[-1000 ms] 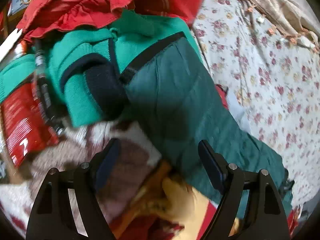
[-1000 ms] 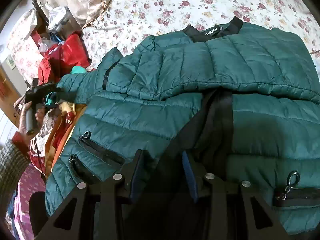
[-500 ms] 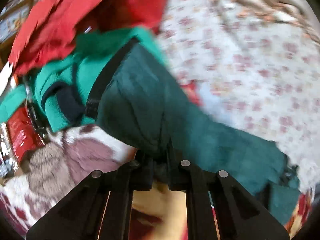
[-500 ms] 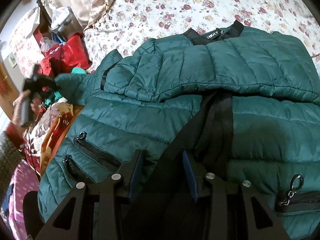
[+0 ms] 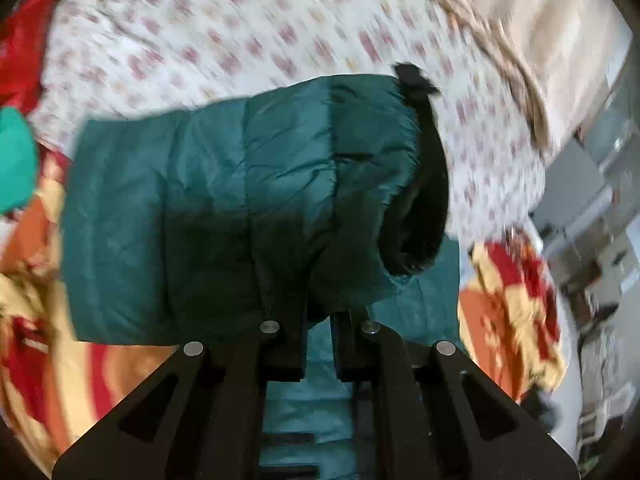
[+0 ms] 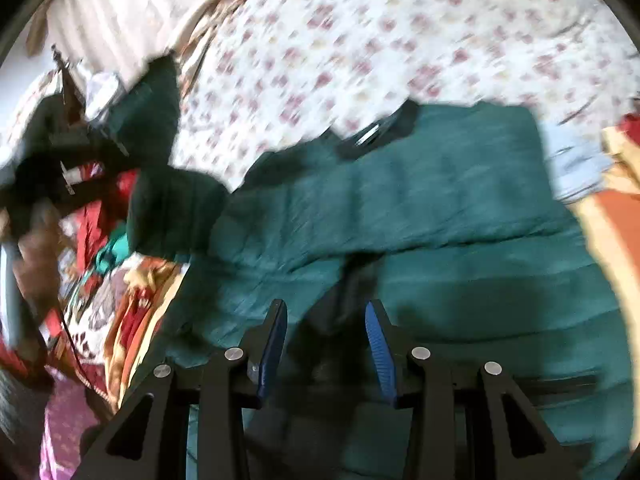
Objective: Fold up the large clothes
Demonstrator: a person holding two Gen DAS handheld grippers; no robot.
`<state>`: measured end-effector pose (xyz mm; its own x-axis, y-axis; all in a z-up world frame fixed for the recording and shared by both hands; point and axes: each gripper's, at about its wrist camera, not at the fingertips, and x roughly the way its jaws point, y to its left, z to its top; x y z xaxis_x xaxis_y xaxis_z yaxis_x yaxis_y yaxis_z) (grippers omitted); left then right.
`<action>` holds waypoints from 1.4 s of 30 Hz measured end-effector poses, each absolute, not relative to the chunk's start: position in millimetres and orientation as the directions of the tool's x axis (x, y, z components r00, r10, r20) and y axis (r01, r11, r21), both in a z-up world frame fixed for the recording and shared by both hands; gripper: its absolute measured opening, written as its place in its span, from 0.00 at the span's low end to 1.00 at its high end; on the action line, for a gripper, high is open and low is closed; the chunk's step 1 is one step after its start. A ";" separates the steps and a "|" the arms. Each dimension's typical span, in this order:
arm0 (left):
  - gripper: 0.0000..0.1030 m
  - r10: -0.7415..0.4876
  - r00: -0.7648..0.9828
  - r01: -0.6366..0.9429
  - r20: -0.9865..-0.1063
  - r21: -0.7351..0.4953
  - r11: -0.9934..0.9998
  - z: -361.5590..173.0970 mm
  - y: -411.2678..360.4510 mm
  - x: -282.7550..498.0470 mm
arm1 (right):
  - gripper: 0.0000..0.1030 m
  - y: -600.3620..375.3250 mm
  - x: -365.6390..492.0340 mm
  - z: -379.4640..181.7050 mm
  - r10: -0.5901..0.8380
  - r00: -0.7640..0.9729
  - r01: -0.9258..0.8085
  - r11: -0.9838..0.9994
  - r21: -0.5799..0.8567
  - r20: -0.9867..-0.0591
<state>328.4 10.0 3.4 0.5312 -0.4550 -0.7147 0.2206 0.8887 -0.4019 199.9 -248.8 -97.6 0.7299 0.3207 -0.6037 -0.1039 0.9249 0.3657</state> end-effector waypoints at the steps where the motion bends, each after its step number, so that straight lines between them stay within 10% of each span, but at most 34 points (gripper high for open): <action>1: 0.08 -0.449 0.511 0.227 -0.733 -0.389 0.893 -12.5 -7.2 328.2 | 0.38 -254.5 196.7 -96.2 0.308 0.735 -0.094 0.929 0.359 -0.604; 11: 0.16 -0.403 0.367 0.273 -0.838 -0.317 0.908 -100.0 -58.1 311.3 | 0.38 -282.6 198.0 -94.9 0.301 0.723 -0.031 0.913 0.406 -0.622; 19: 0.76 -0.418 0.567 0.380 -0.710 -0.224 0.897 -49.4 -35.0 214.9 | 0.62 -265.7 226.4 -85.7 0.363 0.688 -0.043 0.885 0.464 -0.628; 29: 0.76 -0.074 0.789 0.074 -0.610 -0.026 0.997 -64.9 50.4 183.4 | 0.62 -245.6 290.3 -112.0 0.250 0.611 0.048 0.936 0.349 -0.751; 35: 0.76 -0.007 0.794 -0.032 -0.608 -0.054 0.998 -81.8 94.1 193.5 | 0.05 -219.5 295.7 -107.0 0.261 0.572 -0.012 0.951 0.310 -0.777; 42: 0.76 -0.004 0.769 -0.050 -0.640 -0.066 0.997 -93.8 113.8 200.5 | 0.05 -240.0 308.4 -56.7 0.082 0.657 0.035 0.990 0.139 -0.749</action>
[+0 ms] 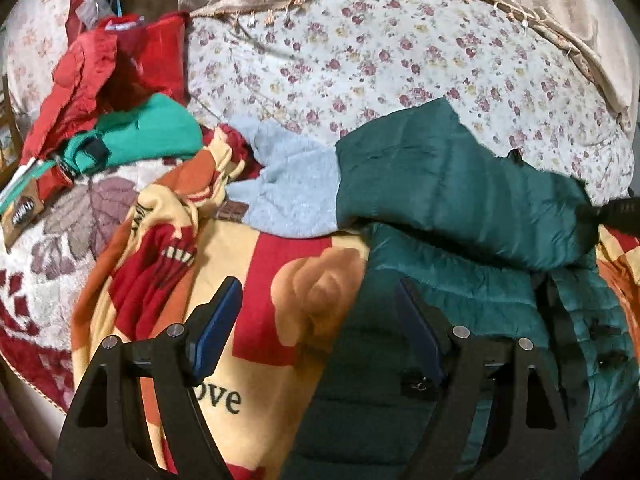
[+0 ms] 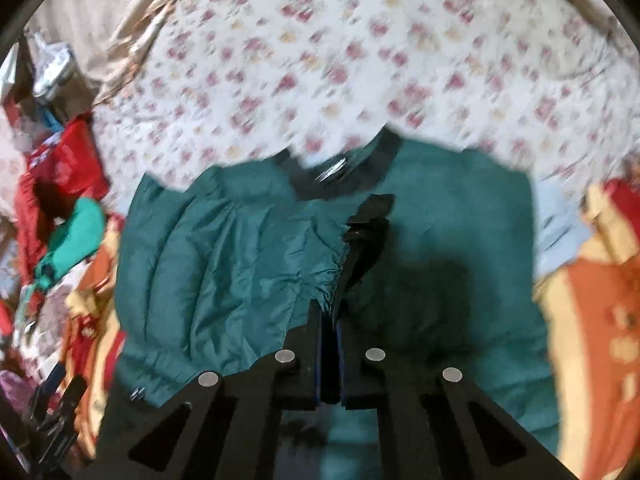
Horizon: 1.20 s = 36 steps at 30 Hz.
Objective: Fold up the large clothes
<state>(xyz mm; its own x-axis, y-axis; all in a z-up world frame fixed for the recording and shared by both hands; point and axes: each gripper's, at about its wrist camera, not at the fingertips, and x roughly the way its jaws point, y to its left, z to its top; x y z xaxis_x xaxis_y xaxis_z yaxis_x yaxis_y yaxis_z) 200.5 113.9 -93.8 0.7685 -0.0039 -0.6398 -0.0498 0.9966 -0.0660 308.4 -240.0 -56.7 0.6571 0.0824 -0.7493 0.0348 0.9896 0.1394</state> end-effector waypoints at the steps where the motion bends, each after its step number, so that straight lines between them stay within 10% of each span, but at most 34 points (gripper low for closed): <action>1: 0.76 -0.009 0.763 -0.050 -0.647 -0.073 0.996 -95.4 115.2 202.4 | 0.05 -249.2 315.0 -56.0 0.056 0.654 0.061 0.990 0.126 -0.754; 19: 0.76 -0.047 0.675 -0.048 -0.736 -0.108 0.993 -119.5 112.4 223.5 | 0.08 -320.3 336.0 -97.6 -0.110 0.571 0.304 0.949 0.085 -0.814; 21: 0.76 -0.044 0.675 -0.049 -0.737 -0.104 0.993 -120.1 112.5 222.5 | 0.18 -317.1 319.0 -74.9 -0.171 0.635 0.323 0.944 0.059 -0.753; 23: 0.76 -0.045 0.675 -0.049 -0.736 -0.106 0.993 -119.8 112.9 221.9 | 0.50 -308.0 305.9 -56.4 -0.199 0.680 0.313 0.949 0.034 -0.706; 36: 0.76 -0.047 0.664 -0.060 -0.747 -0.115 0.992 -120.4 116.5 220.5 | 0.53 -135.4 357.8 -105.2 0.119 0.582 -0.110 0.992 0.068 -0.804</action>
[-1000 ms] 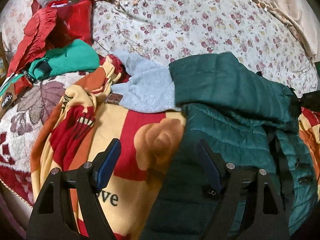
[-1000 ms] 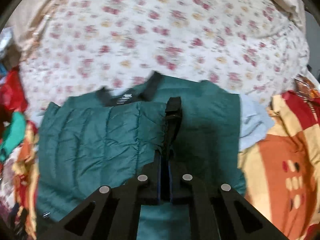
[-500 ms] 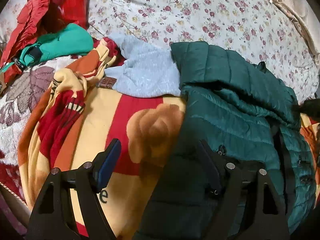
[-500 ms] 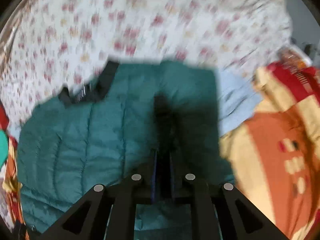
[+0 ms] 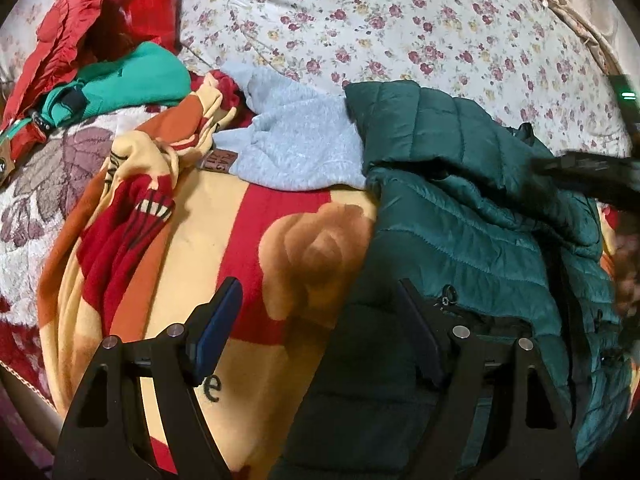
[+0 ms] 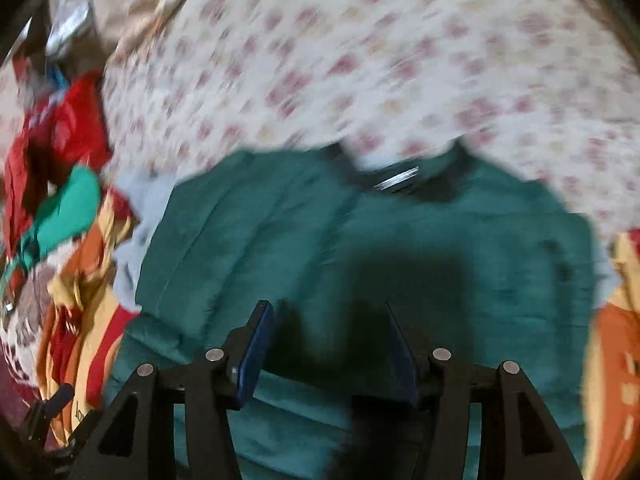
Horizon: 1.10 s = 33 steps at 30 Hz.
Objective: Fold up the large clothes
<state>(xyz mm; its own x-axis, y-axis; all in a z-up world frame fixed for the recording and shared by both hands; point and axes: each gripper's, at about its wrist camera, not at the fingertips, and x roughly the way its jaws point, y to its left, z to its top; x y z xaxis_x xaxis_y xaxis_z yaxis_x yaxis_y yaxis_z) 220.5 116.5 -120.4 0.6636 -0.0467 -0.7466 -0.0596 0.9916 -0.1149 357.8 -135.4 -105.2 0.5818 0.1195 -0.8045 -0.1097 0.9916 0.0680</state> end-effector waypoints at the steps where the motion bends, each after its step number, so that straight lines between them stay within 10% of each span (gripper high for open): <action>1: 0.76 -0.049 0.661 -0.062 -0.749 -0.119 0.991 -120.8 117.3 220.9 | 0.53 -127.2 365.6 -117.6 0.104 0.560 -0.105 0.993 0.054 -0.822; 21: 0.76 -0.044 0.659 -0.070 -0.751 -0.120 0.990 -101.2 124.1 204.0 | 0.53 -339.4 177.1 -93.1 0.094 0.581 0.179 0.954 0.240 -0.808; 33: 0.76 -0.357 0.443 -0.003 -0.822 -0.400 0.916 -121.9 145.3 223.2 | 0.53 -410.1 134.2 -146.7 0.356 0.574 0.228 0.795 0.562 -0.737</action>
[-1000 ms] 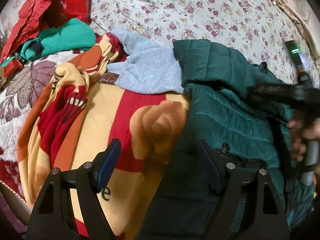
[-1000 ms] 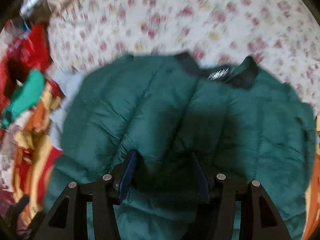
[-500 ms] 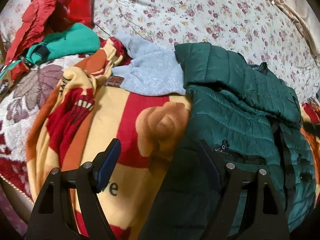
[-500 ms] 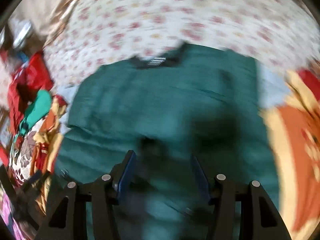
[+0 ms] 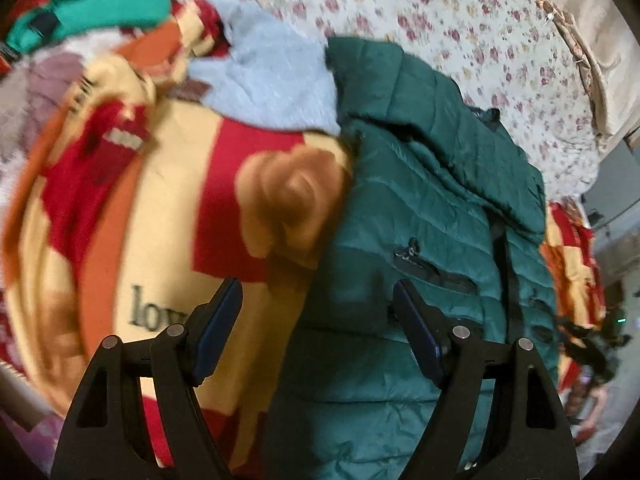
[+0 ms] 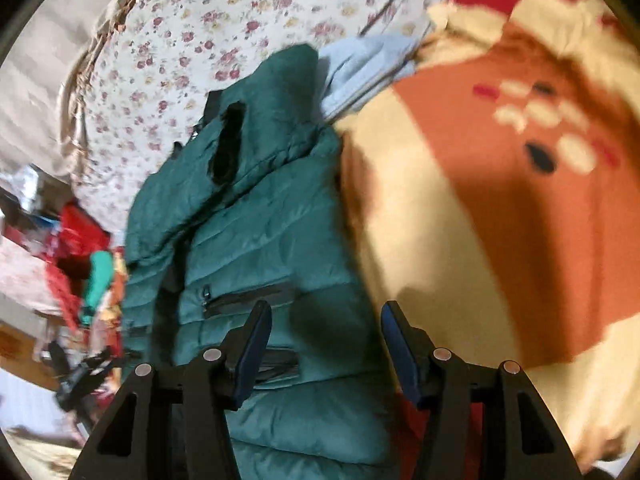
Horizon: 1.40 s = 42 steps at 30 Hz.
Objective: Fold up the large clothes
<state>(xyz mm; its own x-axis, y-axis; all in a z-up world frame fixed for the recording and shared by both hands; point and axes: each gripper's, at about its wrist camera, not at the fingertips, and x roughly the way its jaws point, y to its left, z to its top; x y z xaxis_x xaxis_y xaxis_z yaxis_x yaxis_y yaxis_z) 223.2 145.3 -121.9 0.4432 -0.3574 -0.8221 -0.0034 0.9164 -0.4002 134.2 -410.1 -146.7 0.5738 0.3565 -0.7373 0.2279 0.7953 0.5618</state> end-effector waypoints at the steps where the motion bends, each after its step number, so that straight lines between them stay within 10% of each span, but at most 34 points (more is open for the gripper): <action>1: 0.76 -0.386 0.421 -0.003 -0.821 -0.427 0.904 -127.0 145.0 227.7 | 0.53 -408.6 136.7 -150.5 0.367 0.569 0.226 0.791 0.569 -0.736; 26: 0.76 -0.676 0.300 0.100 -0.673 -0.682 0.724 -139.1 131.1 169.0 | 0.53 -415.5 80.7 -167.4 0.663 0.575 0.162 0.483 0.860 -0.481; 42: 0.70 -0.654 0.318 0.100 -0.686 -0.662 0.743 -145.5 119.6 146.3 | 0.50 -379.6 54.4 -178.3 0.695 0.537 0.133 0.491 0.861 -0.479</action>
<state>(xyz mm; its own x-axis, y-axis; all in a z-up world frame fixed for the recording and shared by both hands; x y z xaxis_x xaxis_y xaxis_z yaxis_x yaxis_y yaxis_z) 146.3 119.6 -145.5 0.3177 -0.6541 -0.6864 0.0996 0.7430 -0.6619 54.4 -379.6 -178.3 0.5366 0.6948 -0.4789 0.1329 0.4909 0.8610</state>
